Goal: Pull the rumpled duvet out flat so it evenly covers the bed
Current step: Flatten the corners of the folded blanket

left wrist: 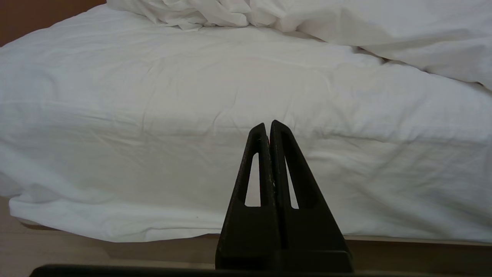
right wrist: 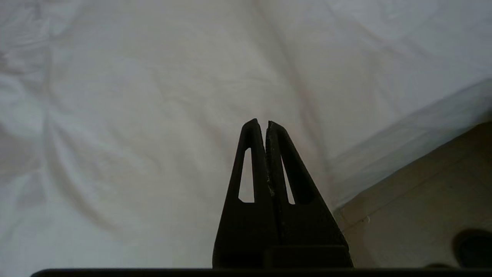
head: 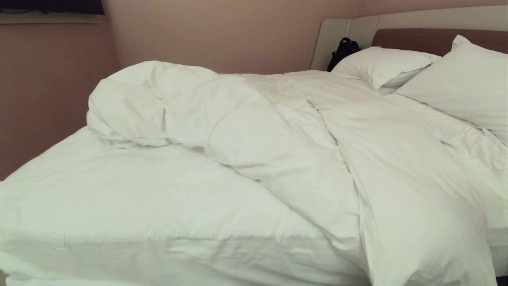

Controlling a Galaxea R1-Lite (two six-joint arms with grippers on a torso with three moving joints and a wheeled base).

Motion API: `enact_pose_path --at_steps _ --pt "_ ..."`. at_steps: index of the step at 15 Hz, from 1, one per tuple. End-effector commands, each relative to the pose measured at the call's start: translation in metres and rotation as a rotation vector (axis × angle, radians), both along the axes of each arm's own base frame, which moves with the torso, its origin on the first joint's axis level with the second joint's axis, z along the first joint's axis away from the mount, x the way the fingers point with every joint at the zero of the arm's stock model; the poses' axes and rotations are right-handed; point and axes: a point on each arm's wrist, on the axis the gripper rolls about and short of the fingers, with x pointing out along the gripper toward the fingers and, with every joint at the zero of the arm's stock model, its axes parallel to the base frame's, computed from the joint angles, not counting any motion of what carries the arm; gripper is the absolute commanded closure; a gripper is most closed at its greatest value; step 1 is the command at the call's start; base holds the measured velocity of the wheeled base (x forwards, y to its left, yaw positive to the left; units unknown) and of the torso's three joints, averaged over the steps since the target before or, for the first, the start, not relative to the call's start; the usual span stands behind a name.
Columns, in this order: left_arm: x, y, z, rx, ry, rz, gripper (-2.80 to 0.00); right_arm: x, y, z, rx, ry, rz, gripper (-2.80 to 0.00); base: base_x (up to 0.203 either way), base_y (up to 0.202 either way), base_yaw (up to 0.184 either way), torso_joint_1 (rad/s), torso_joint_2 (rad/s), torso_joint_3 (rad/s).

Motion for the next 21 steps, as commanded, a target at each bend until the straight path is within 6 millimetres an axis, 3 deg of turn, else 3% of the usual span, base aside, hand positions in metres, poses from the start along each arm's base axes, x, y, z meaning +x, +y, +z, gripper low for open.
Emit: enact_pose_path --at_steps 1,6,10,11,21 --pt "0.000 0.000 0.000 -0.001 0.001 0.001 0.00 0.008 -0.027 -0.026 0.142 -0.097 0.331 0.00 0.000 0.000 0.000 0.000 0.00 0.000" --pt "0.000 0.000 0.000 -0.001 0.001 0.001 0.00 0.017 -0.069 -0.078 0.176 -0.069 0.387 0.00 0.000 0.000 0.000 0.000 0.00 0.000" --pt "0.000 0.000 0.000 -0.001 0.000 0.001 0.00 0.030 -0.086 -0.094 0.227 -0.081 0.428 0.00 0.000 0.000 0.000 0.000 0.00 0.000" --pt "0.000 0.000 0.000 -0.001 -0.001 0.001 0.00 0.033 -0.091 -0.098 0.237 -0.079 0.428 -2.80 0.000 0.000 0.000 0.000 0.00 0.000" --pt "0.000 0.000 0.000 -0.001 0.001 0.001 0.00 0.051 -0.120 -0.138 0.333 -0.086 0.459 -2.80 0.000 0.000 0.000 0.000 0.00 0.000"
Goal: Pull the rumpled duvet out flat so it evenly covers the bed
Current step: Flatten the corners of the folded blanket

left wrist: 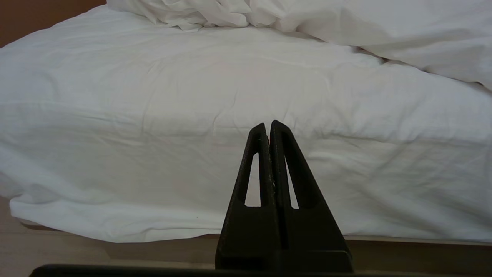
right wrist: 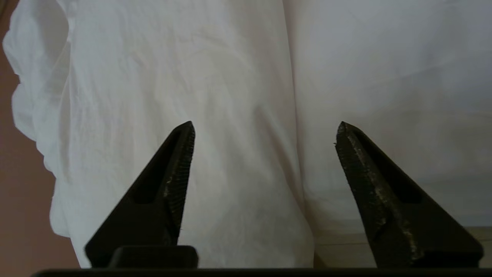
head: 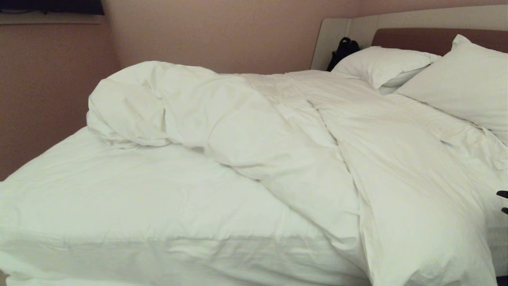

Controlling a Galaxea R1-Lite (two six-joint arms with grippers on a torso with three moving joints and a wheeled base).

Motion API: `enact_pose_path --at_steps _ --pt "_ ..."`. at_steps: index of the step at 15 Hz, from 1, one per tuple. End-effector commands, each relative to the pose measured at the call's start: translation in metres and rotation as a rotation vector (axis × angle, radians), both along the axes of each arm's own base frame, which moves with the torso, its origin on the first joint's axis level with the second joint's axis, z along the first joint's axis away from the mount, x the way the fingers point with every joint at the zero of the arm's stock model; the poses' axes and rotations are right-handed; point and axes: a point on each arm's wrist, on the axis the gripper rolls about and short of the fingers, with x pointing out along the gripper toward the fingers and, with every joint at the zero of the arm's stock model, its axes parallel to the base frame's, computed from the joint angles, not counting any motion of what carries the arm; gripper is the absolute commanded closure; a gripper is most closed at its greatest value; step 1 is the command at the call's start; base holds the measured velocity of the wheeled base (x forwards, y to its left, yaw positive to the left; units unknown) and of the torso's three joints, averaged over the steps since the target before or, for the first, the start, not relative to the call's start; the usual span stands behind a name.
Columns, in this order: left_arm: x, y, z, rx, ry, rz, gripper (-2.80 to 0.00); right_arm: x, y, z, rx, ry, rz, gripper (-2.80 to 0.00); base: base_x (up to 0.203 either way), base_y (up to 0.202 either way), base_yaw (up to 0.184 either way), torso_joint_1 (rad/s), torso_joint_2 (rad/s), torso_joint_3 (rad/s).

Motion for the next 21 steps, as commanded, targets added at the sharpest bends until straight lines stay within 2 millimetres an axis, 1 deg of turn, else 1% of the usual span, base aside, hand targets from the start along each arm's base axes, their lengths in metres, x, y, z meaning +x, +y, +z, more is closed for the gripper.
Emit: enact_pose_path --at_steps 1,4,7,13,19,21 --pt "0.000 0.000 0.000 -0.001 -0.001 0.001 0.00 0.004 -0.003 -0.010 0.030 0.003 0.016 -2.80 0.000 0.000 0.000 0.000 0.00 0.000" --pt "0.000 0.000 0.000 -0.001 0.001 0.001 0.00 0.012 -0.006 -0.016 0.037 0.002 0.033 -2.80 0.000 0.000 0.000 0.000 0.00 0.000" --pt "0.000 0.000 0.000 -0.001 0.000 0.001 0.00 0.023 -0.001 -0.022 0.043 0.007 0.062 -2.80 0.000 0.000 0.000 0.000 0.00 0.000" --pt "0.000 0.000 0.000 -0.001 -0.001 0.001 0.00 0.041 0.011 -0.025 0.045 0.010 0.119 -2.80 0.000 0.000 0.000 0.000 0.00 0.000" --pt "0.000 0.000 0.000 -0.001 0.001 0.001 0.00 0.050 0.026 -0.026 0.049 0.015 0.165 -2.80 0.000 0.000 0.000 0.000 0.00 0.000" --pt "0.000 0.000 0.000 -0.001 -0.001 0.001 0.00 0.049 0.032 -0.028 0.042 0.016 0.182 -2.80 0.000 0.000 0.000 0.000 0.00 0.000"
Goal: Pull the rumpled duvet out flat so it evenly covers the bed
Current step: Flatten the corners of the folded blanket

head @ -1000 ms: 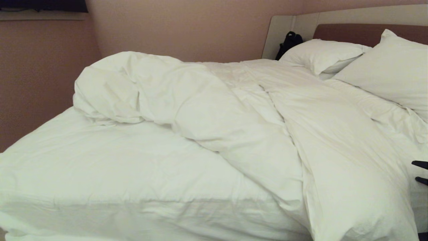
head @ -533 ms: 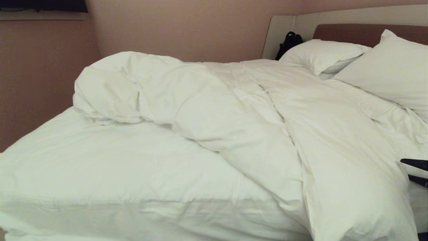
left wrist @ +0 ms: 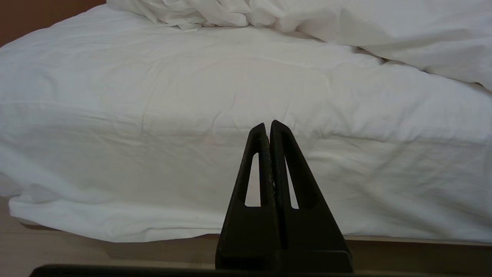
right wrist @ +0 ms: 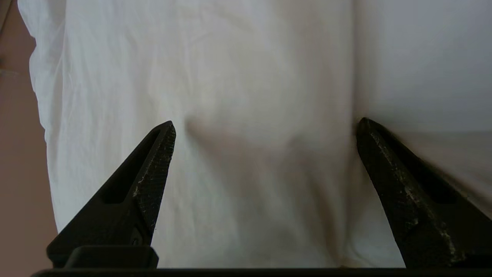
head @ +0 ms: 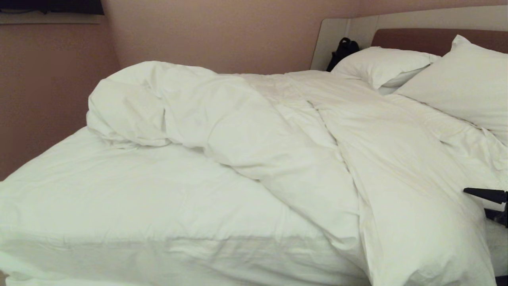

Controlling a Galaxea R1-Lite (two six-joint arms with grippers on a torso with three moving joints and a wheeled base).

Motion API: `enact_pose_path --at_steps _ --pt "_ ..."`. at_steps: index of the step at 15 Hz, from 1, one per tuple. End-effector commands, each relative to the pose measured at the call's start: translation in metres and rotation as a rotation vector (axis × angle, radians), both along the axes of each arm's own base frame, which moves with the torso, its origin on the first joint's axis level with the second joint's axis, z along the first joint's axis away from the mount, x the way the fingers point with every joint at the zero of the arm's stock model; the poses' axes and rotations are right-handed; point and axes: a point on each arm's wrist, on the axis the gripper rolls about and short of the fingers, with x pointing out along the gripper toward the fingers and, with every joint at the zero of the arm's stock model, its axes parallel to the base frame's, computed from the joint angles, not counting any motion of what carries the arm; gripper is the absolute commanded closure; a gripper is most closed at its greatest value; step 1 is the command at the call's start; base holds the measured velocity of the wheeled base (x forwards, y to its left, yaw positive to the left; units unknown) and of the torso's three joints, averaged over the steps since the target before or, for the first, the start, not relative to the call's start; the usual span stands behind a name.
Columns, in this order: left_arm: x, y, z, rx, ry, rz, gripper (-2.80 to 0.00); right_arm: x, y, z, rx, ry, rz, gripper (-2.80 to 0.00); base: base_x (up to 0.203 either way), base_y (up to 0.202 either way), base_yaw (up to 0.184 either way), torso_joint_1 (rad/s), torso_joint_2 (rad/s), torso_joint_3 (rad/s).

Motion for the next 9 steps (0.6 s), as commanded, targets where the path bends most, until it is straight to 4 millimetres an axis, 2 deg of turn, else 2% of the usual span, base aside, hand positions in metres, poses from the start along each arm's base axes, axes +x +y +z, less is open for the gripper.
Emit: enact_pose_path --at_steps 1,5,9 --pt "0.000 0.000 0.000 -0.001 0.001 0.001 0.00 -0.001 0.006 0.000 -0.014 -0.011 0.024 -2.80 0.000 0.000 0.000 0.000 0.00 0.000" --pt "0.000 0.000 0.000 -0.001 0.001 0.001 0.00 0.002 0.023 -0.003 -0.030 -0.015 0.075 -2.80 0.000 0.000 0.000 0.000 0.00 0.000" --pt "0.000 0.000 0.000 -0.001 0.001 0.001 0.00 0.002 0.031 -0.002 -0.029 -0.012 0.094 -2.80 0.000 0.000 0.000 0.000 0.00 0.000"
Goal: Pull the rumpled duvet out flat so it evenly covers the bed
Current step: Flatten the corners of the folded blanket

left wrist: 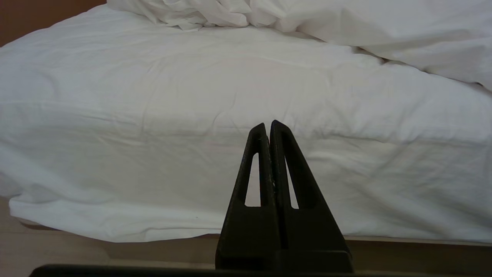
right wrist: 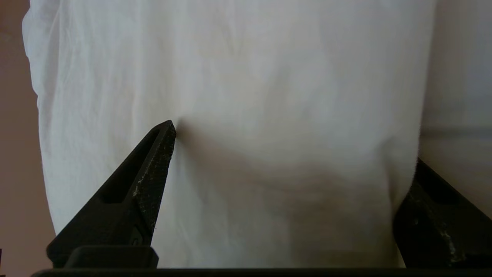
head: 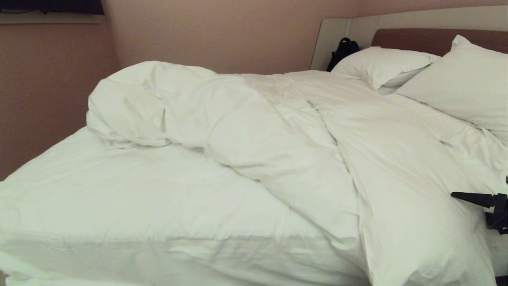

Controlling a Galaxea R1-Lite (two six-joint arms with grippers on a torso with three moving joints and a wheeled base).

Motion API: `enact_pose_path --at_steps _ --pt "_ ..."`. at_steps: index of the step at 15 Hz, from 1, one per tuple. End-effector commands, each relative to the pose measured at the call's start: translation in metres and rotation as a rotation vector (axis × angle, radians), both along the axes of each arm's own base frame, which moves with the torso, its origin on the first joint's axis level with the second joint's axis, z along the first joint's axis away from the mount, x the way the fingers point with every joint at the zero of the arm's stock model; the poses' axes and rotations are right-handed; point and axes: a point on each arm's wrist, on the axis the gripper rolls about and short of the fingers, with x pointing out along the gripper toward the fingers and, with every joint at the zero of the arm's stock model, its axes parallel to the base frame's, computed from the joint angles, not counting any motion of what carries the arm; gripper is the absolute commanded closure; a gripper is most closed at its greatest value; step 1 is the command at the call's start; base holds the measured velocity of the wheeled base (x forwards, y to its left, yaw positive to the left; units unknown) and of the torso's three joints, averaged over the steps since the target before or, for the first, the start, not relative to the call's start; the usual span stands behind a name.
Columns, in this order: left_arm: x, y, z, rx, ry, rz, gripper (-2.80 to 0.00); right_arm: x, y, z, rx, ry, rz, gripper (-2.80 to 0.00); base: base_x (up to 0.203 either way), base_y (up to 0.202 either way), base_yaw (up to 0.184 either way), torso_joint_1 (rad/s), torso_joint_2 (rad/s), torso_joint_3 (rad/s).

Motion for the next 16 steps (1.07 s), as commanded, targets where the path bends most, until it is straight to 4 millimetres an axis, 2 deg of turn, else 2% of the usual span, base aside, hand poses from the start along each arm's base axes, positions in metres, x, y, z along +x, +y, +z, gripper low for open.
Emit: enact_pose_path --at_steps 1,5,6,7,16 --pt "0.0000 0.0000 0.0001 -0.001 -0.001 0.001 0.00 0.0002 0.0051 0.0008 0.006 -0.001 0.015 -2.80 0.000 0.000 0.000 0.000 0.00 0.000" --pt "0.0001 0.0000 0.0001 -0.001 0.000 0.001 0.00 0.0001 0.0091 -0.0007 -0.003 -0.004 0.028 -2.80 0.000 0.000 0.000 0.000 0.00 0.000" --pt "0.0000 0.0000 0.0001 -0.001 -0.001 0.001 0.00 -0.0001 0.0093 -0.0010 -0.004 -0.005 0.029 -1.26 0.000 0.000 0.000 0.000 0.00 0.000" --pt "0.0000 0.0000 0.0001 -0.001 -0.001 0.001 0.00 -0.0002 0.0094 -0.0003 -0.005 -0.006 0.029 0.00 0.000 0.000 0.000 0.000 0.00 0.000" --pt "0.0001 0.0000 0.0001 -0.001 0.001 0.001 0.00 -0.0008 0.0100 0.0033 -0.011 -0.014 0.030 0.00 0.000 0.000 0.000 0.000 0.00 0.000"
